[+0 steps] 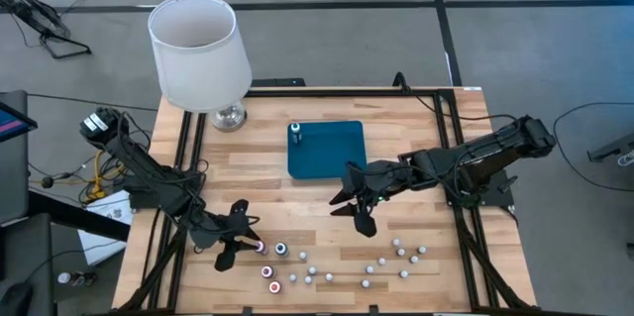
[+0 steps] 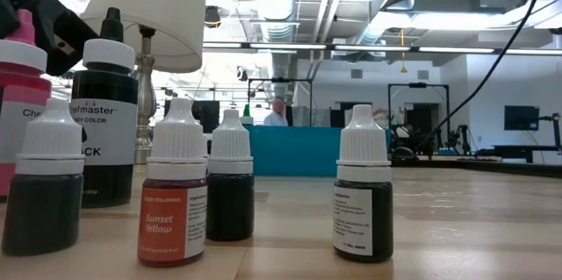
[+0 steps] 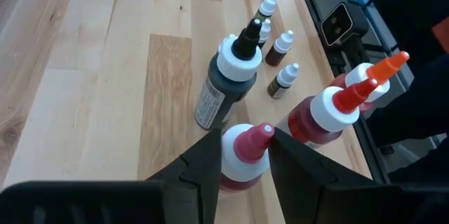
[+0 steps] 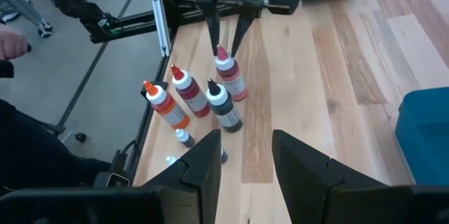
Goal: Pick & Place food coloring
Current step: Put the large pink food coloring bottle into the bin
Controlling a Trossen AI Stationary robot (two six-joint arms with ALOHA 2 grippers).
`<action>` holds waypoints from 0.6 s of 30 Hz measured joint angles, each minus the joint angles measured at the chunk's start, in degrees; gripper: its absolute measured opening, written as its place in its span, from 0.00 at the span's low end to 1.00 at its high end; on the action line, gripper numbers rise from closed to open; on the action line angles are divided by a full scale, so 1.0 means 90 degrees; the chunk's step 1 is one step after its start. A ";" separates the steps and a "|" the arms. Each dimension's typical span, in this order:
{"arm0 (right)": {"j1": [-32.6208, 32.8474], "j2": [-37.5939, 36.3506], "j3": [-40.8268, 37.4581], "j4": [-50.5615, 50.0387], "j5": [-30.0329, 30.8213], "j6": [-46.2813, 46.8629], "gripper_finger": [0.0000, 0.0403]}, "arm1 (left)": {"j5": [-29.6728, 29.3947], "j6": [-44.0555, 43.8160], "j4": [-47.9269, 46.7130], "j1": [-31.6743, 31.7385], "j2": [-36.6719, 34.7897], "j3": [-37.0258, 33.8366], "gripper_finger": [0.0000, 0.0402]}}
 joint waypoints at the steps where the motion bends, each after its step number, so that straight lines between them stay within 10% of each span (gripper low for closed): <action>1: 0.0000 0.0000 0.0002 -0.0001 0.0000 0.0000 0.29 | 0.0000 0.0011 -0.0002 0.0000 0.0000 0.0000 0.27; 18: 0.0002 0.0000 0.0002 -0.0020 -0.0007 -0.0005 0.29 | -0.0291 -0.0043 0.0011 0.0002 0.0000 0.0000 0.08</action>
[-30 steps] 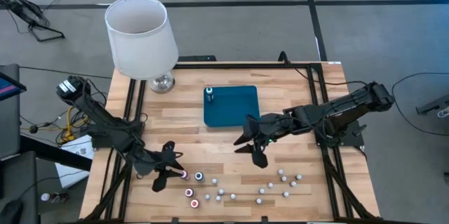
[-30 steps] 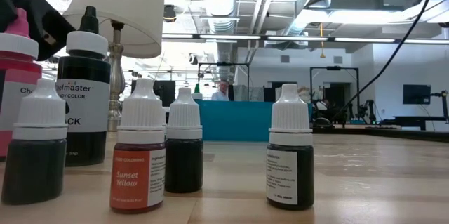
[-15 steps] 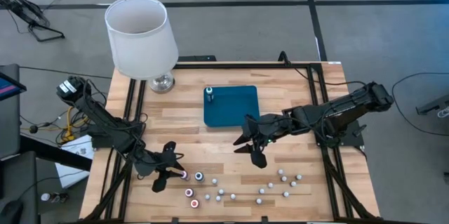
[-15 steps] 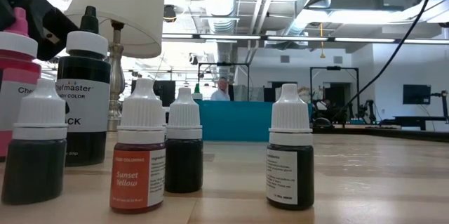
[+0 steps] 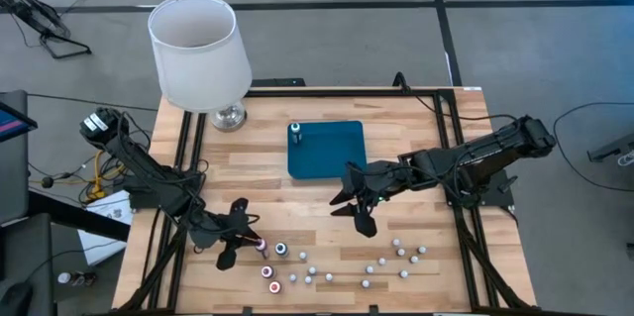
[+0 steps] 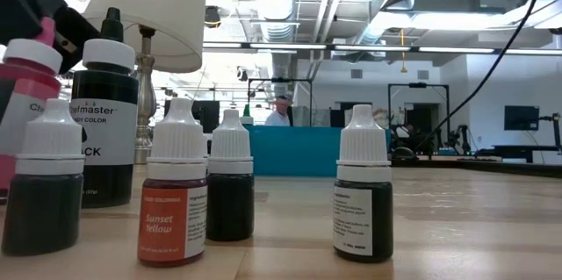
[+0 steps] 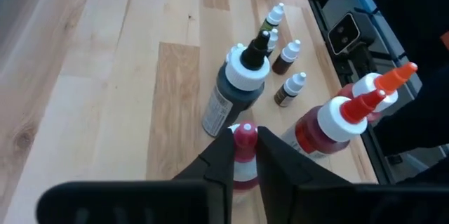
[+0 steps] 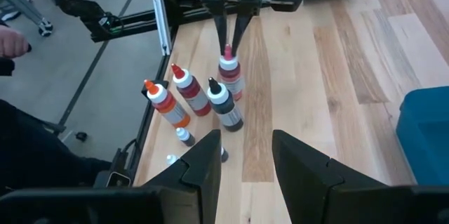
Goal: Pick & Place food coloring
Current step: Put the large pink food coloring bottle into the bin
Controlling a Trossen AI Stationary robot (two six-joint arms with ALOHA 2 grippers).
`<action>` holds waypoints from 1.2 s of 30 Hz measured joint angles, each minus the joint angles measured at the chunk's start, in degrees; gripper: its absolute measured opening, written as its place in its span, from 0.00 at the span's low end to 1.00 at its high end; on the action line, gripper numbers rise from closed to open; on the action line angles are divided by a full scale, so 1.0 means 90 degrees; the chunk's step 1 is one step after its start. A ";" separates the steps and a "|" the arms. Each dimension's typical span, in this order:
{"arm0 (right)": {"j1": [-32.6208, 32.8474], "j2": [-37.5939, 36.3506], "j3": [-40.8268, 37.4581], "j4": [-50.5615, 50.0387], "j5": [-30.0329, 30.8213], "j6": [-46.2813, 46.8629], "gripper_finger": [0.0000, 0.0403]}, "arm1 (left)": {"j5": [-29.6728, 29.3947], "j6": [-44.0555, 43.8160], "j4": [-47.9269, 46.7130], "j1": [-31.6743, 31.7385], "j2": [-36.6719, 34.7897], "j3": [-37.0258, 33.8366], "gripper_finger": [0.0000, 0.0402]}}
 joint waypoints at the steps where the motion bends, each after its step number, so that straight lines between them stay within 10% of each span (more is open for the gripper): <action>1: 0.0000 0.0000 0.0000 0.0000 0.0000 0.0000 0.29 | -0.0052 -0.0016 -0.0006 0.0000 0.0000 0.0000 0.08; 29: 0.0007 0.0000 0.0010 -0.0422 0.0174 0.0204 0.29 | -0.2287 -0.0485 -0.0086 0.0504 -0.0019 0.0007 0.07; 36: 0.0069 0.0000 0.0010 -0.0586 0.0313 0.0257 0.29 | -0.2381 -0.0018 -0.1525 0.1188 -0.0024 0.0869 0.07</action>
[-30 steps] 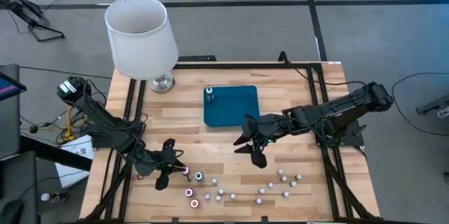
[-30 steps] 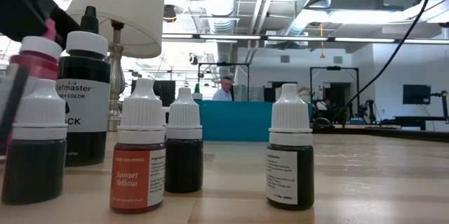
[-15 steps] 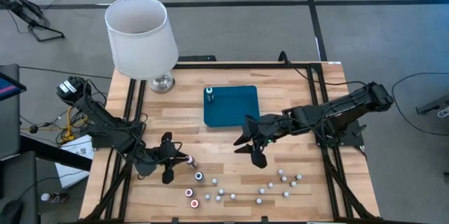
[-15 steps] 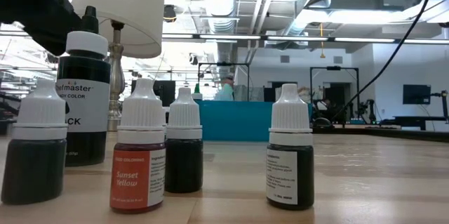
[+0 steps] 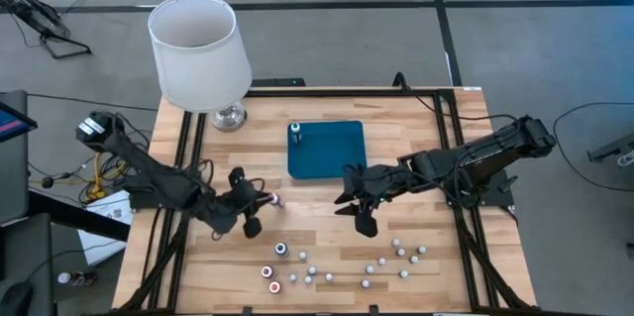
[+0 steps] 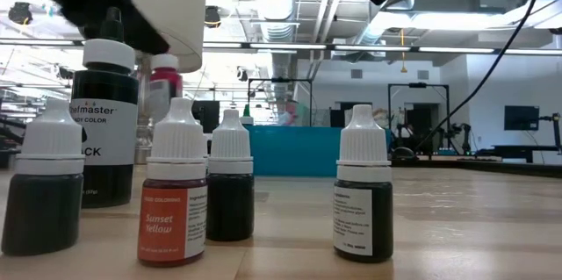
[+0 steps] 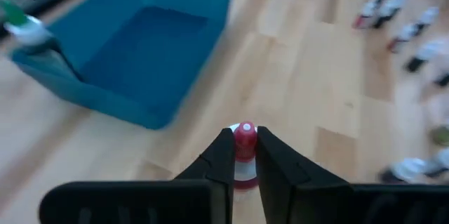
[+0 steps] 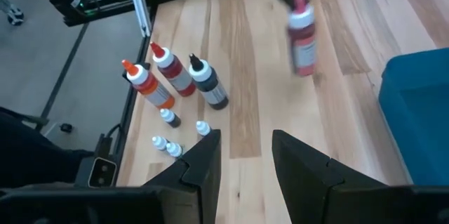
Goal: Pick & Place food coloring
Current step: Put the large pink food coloring bottle into the bin
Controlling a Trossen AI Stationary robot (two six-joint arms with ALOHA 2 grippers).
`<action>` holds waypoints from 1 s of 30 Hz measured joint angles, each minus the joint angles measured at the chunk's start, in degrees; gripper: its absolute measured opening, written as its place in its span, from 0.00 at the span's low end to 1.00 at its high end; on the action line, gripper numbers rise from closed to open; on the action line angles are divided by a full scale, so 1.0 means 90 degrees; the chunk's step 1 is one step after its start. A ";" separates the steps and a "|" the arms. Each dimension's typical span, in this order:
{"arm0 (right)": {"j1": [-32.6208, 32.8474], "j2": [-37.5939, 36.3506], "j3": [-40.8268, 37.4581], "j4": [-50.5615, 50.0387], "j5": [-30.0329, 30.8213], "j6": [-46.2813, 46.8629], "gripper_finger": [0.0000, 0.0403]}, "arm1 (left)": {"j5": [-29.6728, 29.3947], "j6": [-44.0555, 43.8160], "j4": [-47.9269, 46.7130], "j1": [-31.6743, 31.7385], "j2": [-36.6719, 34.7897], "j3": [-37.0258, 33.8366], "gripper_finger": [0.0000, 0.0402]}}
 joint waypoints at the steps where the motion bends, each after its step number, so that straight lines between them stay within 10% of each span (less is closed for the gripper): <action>1: 0.0019 0.0000 0.0000 -0.0032 0.0001 0.0000 0.29 | -0.0001 0.0116 -0.0164 0.0105 0.0000 0.0156 0.07; 19: 0.0761 -0.0285 0.0000 -0.0577 0.1442 0.0012 0.29 | 0.1355 0.2093 0.0351 0.2756 0.0085 0.1593 0.07; 30: 0.1460 -0.1591 -0.0004 -0.1867 0.2758 0.0081 0.29 | 0.1620 0.2207 0.1202 0.3471 0.1804 0.2375 0.06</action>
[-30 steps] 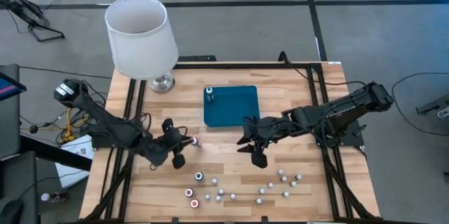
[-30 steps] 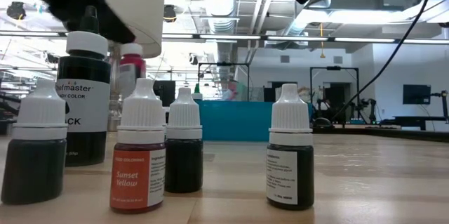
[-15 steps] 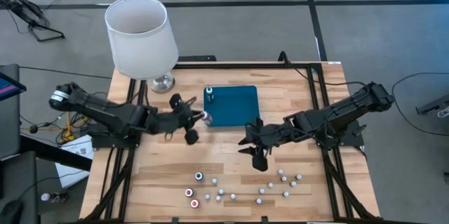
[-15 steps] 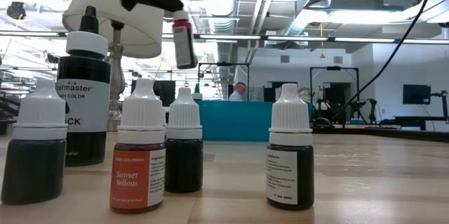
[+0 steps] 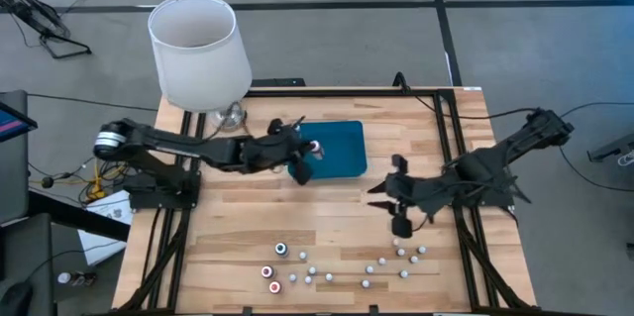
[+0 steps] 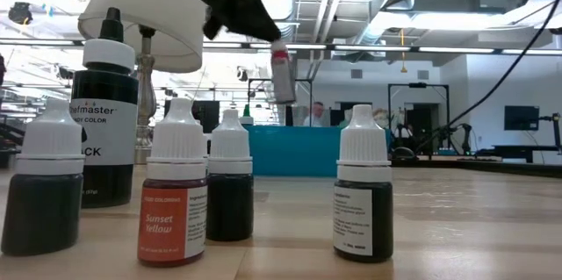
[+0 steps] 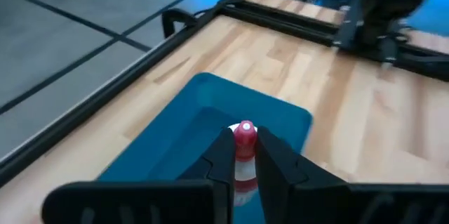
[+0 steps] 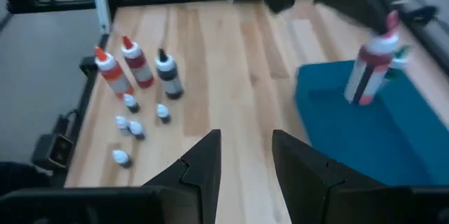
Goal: Pick & Place food coloring
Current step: Put the large pink food coloring bottle into the bin
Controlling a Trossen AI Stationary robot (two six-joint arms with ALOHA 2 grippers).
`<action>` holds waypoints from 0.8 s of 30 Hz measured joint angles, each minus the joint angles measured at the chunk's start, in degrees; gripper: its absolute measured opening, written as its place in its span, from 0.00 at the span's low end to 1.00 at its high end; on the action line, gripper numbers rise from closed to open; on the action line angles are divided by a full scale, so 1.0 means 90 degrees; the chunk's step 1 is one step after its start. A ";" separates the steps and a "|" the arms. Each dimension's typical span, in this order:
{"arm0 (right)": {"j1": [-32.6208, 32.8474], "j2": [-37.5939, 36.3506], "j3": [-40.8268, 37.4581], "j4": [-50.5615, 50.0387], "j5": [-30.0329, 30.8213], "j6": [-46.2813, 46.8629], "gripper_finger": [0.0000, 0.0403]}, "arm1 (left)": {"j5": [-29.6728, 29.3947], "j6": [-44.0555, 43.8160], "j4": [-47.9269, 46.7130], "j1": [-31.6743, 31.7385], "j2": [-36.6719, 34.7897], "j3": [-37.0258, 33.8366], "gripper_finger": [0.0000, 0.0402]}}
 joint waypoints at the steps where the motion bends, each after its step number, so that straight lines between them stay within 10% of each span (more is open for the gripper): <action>1: 0.0029 -0.0089 0.0000 -0.0003 0.0083 0.0002 0.29 | -0.0009 0.0018 -0.0009 0.0049 0.0154 0.0125 0.06; 24: -0.0481 -0.0646 0.0002 -0.0374 0.0885 0.0694 0.29 | 0.1872 0.1013 -0.0556 0.2129 0.1190 0.0967 0.07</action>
